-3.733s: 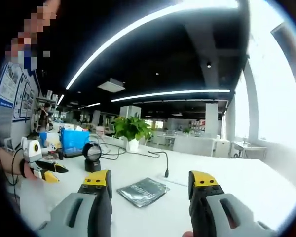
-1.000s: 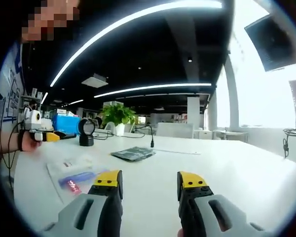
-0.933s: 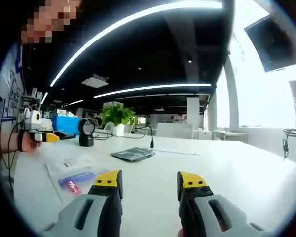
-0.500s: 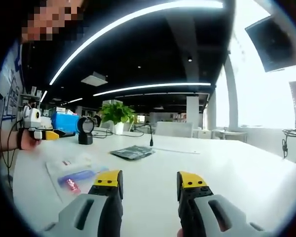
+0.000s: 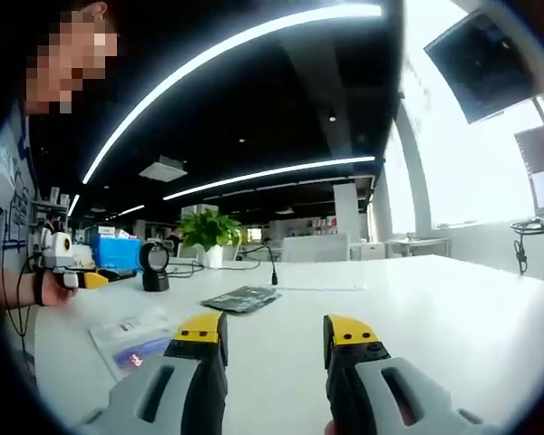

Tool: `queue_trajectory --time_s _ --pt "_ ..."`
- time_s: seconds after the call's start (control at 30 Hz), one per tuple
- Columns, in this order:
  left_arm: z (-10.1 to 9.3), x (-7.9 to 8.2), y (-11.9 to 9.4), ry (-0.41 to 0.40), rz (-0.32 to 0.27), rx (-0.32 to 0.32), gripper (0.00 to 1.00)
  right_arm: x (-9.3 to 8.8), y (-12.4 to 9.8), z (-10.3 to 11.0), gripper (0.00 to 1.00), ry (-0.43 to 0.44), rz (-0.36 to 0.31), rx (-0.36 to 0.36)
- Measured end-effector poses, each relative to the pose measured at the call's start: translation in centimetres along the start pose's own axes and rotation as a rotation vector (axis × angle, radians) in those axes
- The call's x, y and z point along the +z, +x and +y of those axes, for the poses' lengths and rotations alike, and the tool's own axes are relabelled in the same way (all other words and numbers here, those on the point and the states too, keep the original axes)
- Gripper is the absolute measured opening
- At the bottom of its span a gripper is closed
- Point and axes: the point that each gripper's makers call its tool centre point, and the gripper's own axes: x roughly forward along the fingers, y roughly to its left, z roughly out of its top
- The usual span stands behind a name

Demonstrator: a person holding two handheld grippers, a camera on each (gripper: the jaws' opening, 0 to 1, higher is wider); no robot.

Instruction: Clip sheet goods on table flip sheet goods clip sheet goods scan sheet goods put sheet goods back to table

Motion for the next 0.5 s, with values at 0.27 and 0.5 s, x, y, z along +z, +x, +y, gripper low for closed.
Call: queue_trajectory --time_s 0.27,0.5 --pt "0.0 -0.1 0.0 0.005 0.005 -0.002 0.34 3.2 1.2 2.3 0.44 0.108 -0.063 0.054" --pt "0.0 -0.1 0.1 0.004 0.005 -0.001 0.33 5.9 2.1 5.3 0.31 0.082 -0.083 0.087"
